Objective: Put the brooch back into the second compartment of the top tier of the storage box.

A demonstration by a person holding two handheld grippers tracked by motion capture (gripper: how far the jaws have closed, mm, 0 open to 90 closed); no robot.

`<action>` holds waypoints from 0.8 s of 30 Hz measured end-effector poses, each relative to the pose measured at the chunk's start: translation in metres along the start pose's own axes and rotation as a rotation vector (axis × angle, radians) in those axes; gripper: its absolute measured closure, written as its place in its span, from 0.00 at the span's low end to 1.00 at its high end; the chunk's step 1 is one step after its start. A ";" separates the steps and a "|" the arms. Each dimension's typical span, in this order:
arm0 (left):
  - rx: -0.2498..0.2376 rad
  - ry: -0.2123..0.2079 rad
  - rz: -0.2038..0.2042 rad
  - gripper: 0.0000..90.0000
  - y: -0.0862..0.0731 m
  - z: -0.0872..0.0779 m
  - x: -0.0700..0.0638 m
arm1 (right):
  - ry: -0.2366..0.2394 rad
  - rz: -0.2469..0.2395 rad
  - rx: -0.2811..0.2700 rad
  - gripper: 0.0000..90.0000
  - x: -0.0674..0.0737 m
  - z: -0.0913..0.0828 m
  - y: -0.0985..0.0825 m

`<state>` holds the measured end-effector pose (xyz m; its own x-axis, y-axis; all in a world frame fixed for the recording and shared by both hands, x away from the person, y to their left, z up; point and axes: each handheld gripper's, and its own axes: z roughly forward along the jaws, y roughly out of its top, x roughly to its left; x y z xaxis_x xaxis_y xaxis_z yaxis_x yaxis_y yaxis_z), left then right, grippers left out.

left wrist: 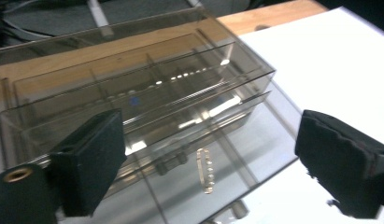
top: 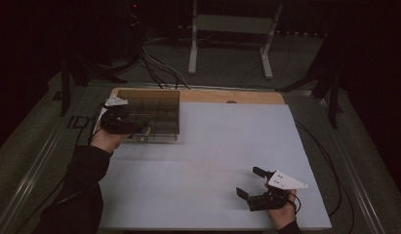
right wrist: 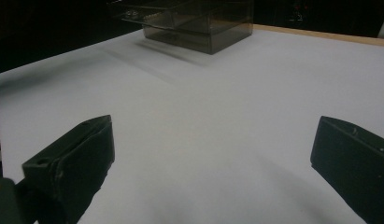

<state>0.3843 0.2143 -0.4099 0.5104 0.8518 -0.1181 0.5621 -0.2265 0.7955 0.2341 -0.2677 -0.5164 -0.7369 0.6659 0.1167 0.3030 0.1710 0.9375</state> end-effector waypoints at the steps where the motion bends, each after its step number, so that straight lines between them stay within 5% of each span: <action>1: -0.004 0.000 0.001 0.10 0.000 -0.001 0.000 | 0.000 0.000 0.000 0.00 0.000 0.000 0.000; 5: -0.010 -0.022 0.005 0.03 0.002 -0.005 -0.002 | -0.002 0.000 -0.001 0.00 0.000 0.000 0.000; 16: -0.063 -0.044 0.046 0.01 0.001 -0.016 -0.014 | -0.003 0.000 0.000 0.00 0.000 0.000 0.000; 24: -0.066 -0.081 0.038 0.01 -0.004 -0.020 -0.018 | -0.001 -0.001 0.000 0.00 0.000 0.000 0.000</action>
<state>0.3596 0.2094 -0.3991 0.5832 0.8015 -0.1324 0.4981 -0.2241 0.8376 0.2342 -0.2672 -0.5162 -0.7363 0.6667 0.1157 0.3023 0.1711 0.9377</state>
